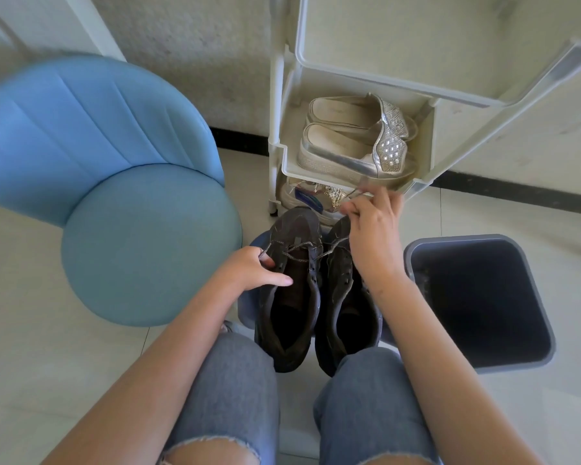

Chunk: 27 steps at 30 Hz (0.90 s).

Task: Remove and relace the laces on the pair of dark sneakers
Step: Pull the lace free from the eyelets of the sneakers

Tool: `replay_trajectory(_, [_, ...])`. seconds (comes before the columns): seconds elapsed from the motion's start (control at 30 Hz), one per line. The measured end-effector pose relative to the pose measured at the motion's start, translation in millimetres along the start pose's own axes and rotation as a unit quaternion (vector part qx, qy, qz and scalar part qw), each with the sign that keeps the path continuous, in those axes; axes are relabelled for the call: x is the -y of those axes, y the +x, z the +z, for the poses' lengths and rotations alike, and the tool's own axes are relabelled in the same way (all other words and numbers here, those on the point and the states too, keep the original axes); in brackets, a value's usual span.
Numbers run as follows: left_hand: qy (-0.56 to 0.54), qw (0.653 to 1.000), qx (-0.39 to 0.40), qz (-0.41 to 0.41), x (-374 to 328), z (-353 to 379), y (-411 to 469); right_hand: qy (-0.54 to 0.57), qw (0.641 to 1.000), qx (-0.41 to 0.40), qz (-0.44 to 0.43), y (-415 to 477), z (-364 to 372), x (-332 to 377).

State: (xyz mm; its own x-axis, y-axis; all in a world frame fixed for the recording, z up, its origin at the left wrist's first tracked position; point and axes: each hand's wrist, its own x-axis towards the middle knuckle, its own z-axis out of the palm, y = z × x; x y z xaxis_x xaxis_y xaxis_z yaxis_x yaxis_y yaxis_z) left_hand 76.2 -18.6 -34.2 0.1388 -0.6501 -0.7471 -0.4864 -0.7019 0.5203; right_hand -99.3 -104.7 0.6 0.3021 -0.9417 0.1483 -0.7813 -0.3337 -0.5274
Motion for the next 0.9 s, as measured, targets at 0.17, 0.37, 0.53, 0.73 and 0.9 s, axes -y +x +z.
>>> replay_trajectory(0.17, [0.004,1.000,-0.002,0.002,-3.5,0.5,-3.4,0.101,0.919,0.364,0.115,1.3,-2.9,25.2])
replay_trajectory(0.37, [0.012,1.000,0.016,0.001,-4.5,1.4,-3.7,0.180,0.845,0.468,0.189,-0.8,38.3,19.0])
replay_trajectory(0.53, [0.012,1.000,0.014,0.002,-2.3,3.4,0.2,0.177,0.866,0.459,0.089,3.6,38.9,14.7])
replay_trajectory(0.73, [0.007,1.000,0.013,-0.011,-1.2,5.5,3.0,0.222,0.855,0.455,0.110,7.2,45.4,7.0])
replay_trajectory(0.9, [-0.008,1.000,0.008,-0.015,-0.4,7.2,5.8,0.174,0.891,0.414,0.067,5.9,46.3,6.9])
